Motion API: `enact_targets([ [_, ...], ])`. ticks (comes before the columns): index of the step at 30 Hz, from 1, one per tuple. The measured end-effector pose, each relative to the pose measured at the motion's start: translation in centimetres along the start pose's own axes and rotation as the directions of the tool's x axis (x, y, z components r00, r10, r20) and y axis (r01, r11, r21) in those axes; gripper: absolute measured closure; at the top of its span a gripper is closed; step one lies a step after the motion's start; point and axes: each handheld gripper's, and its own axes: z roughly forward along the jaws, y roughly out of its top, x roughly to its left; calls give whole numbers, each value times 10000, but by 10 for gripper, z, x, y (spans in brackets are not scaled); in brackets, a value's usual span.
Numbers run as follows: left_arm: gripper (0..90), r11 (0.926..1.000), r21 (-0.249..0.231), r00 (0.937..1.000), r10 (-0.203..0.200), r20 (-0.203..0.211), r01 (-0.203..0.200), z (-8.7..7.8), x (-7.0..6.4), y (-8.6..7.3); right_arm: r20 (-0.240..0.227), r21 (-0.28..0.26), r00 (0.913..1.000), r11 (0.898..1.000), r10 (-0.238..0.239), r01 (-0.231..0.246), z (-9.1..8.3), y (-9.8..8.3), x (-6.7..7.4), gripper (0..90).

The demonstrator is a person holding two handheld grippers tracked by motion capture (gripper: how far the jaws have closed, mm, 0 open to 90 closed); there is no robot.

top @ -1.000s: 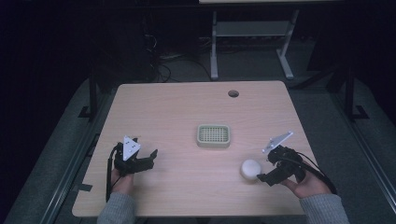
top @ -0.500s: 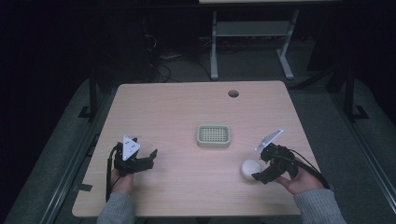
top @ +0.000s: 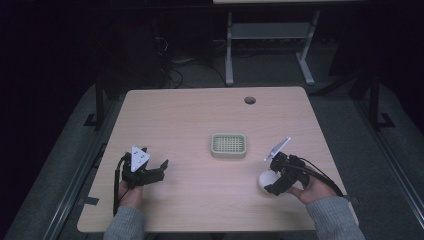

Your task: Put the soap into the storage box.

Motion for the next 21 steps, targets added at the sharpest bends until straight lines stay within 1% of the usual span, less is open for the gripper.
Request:
enact_targets([
  [12,148,10000,7,10000,-25,11,25,0,0,0,-148,432,9999,9991,2,4,12,8,-5,176],
  [16,148,10000,18,10000,-13,7,13,0,0,0,-147,716,9999,9974,12,-1,18,10,-6,173],
  [19,148,10000,19,10000,-17,-1,17,0,0,0,-185,746,9998,9972,-45,58,20,11,-7,173],
  [21,148,10000,23,10000,-44,13,44,0,0,0,-186,826,9998,9966,10,6,22,11,-7,172],
])
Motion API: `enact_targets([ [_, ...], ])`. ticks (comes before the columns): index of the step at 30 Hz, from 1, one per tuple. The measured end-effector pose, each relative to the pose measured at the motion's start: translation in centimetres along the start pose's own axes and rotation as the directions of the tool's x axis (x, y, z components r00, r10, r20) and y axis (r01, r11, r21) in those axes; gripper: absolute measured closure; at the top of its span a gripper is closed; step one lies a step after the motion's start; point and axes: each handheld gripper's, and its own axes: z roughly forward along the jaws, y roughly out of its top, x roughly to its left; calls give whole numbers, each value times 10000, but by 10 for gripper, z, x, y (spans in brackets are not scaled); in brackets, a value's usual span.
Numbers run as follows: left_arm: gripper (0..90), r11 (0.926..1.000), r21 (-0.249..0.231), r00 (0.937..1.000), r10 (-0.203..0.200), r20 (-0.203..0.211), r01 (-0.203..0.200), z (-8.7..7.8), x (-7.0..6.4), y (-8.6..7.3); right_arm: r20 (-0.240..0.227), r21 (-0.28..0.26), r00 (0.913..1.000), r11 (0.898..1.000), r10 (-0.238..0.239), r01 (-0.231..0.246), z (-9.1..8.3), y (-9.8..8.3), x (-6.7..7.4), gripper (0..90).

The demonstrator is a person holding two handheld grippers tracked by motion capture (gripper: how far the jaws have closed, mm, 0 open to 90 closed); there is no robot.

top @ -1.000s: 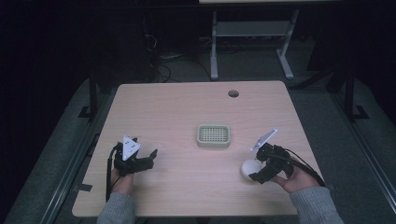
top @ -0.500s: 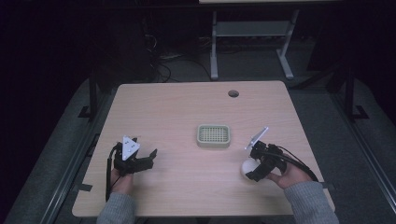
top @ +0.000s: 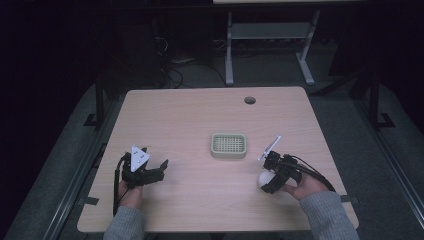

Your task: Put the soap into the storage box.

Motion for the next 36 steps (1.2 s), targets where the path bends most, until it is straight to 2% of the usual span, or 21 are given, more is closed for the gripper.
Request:
enact_targets([
  [28,148,10000,-82,10000,27,2,-27,0,0,0,-55,1157,10000,9933,-42,48,26,10,-2,160],
  [36,148,10000,-72,10000,53,-15,-53,-1,-1,0,2,1285,9999,9917,-106,105,30,10,1,167],
])
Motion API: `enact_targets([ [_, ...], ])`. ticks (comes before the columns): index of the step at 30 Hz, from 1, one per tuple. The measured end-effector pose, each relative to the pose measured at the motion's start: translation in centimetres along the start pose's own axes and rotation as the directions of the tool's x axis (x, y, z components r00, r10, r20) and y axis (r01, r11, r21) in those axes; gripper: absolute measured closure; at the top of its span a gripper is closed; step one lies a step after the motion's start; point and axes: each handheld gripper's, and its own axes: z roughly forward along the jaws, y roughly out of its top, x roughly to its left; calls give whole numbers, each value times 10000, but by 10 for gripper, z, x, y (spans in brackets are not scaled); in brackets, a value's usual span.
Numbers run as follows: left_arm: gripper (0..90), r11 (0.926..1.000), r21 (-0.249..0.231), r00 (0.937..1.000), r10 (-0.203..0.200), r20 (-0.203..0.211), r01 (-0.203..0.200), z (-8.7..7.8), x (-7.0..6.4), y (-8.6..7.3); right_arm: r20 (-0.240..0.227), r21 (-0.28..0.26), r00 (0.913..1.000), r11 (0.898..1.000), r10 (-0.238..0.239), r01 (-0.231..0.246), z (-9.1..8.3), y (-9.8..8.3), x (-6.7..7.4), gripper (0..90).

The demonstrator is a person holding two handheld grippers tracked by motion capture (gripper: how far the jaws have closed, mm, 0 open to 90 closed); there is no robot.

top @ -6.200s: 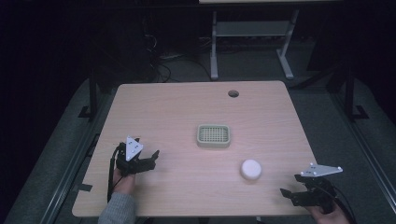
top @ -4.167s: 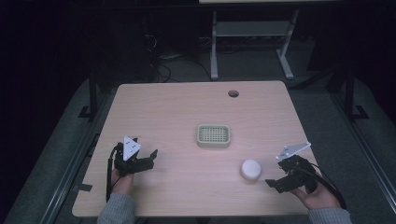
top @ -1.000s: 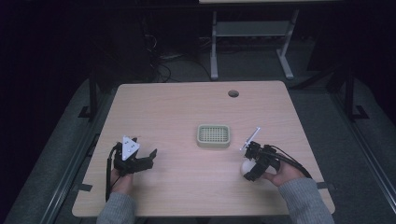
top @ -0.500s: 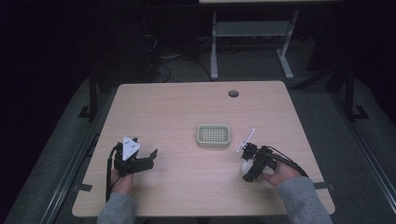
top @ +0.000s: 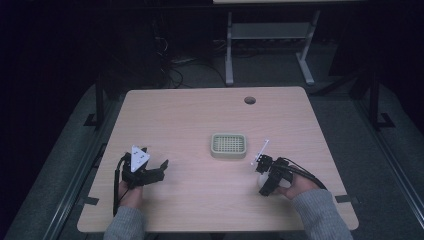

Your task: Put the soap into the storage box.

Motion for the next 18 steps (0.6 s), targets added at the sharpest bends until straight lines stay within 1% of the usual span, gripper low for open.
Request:
enact_targets([
  [2,148,10000,-12,10000,-45,11,45,0,0,0,109,70,9999,9999,-80,79,1,0,0,194],
  [18,148,10000,-8,10000,-30,14,30,0,0,0,108,19,9998,9999,-148,147,-1,-2,-1,229],
])
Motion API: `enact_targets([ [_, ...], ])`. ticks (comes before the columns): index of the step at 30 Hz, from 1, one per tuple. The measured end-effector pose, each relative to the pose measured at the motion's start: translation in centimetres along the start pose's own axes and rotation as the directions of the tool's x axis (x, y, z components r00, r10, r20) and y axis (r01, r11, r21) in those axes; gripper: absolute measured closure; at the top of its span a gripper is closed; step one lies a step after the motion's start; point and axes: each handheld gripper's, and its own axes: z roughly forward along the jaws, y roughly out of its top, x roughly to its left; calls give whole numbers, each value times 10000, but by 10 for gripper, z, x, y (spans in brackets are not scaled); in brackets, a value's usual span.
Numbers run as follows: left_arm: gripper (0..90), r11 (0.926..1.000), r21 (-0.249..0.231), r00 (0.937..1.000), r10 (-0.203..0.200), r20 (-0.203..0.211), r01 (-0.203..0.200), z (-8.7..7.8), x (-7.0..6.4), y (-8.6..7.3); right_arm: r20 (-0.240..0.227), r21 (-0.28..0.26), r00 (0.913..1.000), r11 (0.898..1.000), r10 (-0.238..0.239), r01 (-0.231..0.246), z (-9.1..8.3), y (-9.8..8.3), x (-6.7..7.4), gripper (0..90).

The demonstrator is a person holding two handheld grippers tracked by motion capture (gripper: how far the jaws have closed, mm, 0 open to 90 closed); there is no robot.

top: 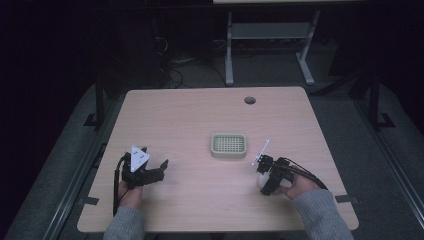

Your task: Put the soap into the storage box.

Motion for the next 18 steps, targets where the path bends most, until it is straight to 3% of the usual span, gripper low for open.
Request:
enact_targets([
  [18,148,10000,35,10000,-36,-11,37,0,1,0,-211,-40,9998,10000,-65,64,-4,-1,-2,235],
])
